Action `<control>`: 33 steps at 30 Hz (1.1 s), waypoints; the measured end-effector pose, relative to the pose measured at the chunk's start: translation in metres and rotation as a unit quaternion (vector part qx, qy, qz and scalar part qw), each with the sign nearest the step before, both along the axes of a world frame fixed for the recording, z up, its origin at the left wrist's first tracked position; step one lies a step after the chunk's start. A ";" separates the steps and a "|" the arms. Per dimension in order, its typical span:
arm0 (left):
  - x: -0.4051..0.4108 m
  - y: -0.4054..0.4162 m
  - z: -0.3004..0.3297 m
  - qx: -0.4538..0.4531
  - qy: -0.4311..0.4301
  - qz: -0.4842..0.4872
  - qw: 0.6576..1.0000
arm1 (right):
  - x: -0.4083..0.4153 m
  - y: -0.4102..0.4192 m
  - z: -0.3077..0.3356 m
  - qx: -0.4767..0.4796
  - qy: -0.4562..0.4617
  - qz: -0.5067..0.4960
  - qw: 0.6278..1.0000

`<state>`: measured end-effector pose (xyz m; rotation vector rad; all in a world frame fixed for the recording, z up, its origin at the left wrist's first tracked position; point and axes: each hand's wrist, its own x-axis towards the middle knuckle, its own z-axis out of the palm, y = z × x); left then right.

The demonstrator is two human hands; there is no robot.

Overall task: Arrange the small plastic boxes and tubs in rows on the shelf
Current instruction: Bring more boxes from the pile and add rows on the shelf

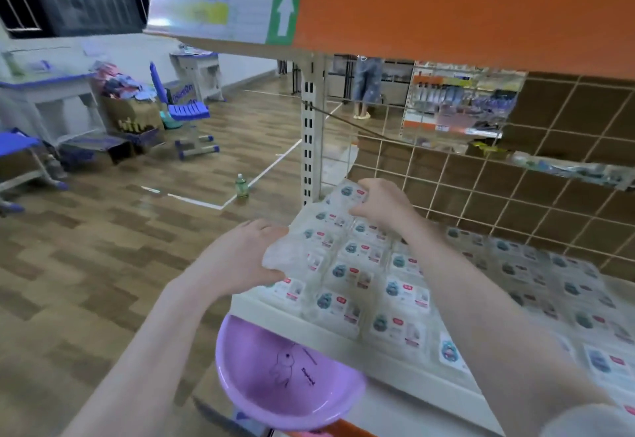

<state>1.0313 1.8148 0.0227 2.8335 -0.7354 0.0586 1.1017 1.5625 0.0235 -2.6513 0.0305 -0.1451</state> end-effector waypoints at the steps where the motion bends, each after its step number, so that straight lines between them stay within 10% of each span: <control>1: 0.005 0.005 0.000 -0.003 0.000 0.000 1.000 | 0.014 0.006 0.001 -0.005 0.005 0.005 1.000; 33: 0.032 0.012 -0.015 -0.025 0.007 -0.005 1.000 | 0.084 0.002 -0.042 0.051 0.080 0.065 0.993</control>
